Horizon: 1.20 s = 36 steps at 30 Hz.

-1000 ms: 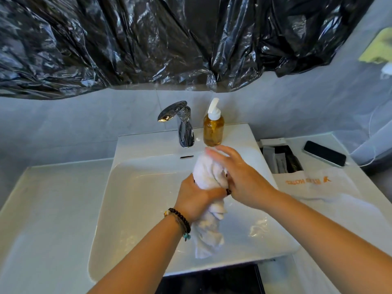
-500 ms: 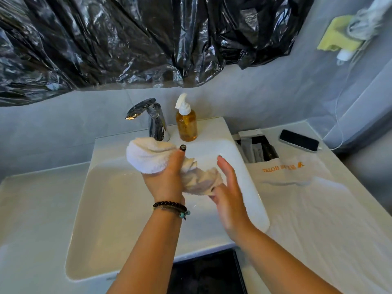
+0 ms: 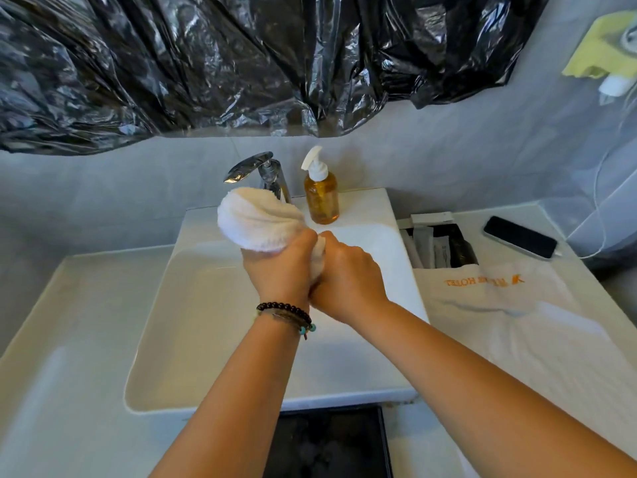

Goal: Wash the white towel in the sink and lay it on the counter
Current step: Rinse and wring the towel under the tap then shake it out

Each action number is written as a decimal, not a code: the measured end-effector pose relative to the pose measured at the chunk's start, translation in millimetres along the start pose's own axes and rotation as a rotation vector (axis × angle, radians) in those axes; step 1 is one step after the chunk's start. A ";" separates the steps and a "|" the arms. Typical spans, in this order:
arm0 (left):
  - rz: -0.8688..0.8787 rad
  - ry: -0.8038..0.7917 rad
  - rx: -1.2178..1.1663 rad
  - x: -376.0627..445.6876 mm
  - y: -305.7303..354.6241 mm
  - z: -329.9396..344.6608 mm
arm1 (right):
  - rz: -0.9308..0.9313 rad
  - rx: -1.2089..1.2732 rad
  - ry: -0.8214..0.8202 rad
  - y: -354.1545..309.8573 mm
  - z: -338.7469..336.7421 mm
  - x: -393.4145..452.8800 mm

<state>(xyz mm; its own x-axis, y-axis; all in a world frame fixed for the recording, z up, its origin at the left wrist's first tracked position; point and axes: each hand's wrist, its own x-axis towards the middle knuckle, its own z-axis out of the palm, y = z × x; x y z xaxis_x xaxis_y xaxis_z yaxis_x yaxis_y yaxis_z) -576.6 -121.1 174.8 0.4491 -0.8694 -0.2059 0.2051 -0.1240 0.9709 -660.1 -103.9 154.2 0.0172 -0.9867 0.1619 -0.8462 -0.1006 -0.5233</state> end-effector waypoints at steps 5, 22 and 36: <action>0.225 -0.087 0.180 10.2 2.6 -5.4 | 0.010 0.171 -0.076 -7.0 7.3 10.5; -0.093 -0.190 0.104 44.3 -18.6 -58.3 | 0.104 0.460 -0.638 -5.0 35.1 17.3; -0.067 -0.502 -0.101 50.4 46.6 -144.3 | 0.028 0.822 -0.316 -83.9 -8.4 17.5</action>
<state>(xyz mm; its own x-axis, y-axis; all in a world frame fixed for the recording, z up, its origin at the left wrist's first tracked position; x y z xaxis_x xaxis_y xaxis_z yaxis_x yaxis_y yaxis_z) -418.9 -101.7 192.0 -0.0351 -0.9867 -0.1588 0.3128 -0.1617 0.9359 -593.3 -111.6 208.0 0.2517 -0.9672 -0.0354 -0.1997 -0.0161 -0.9797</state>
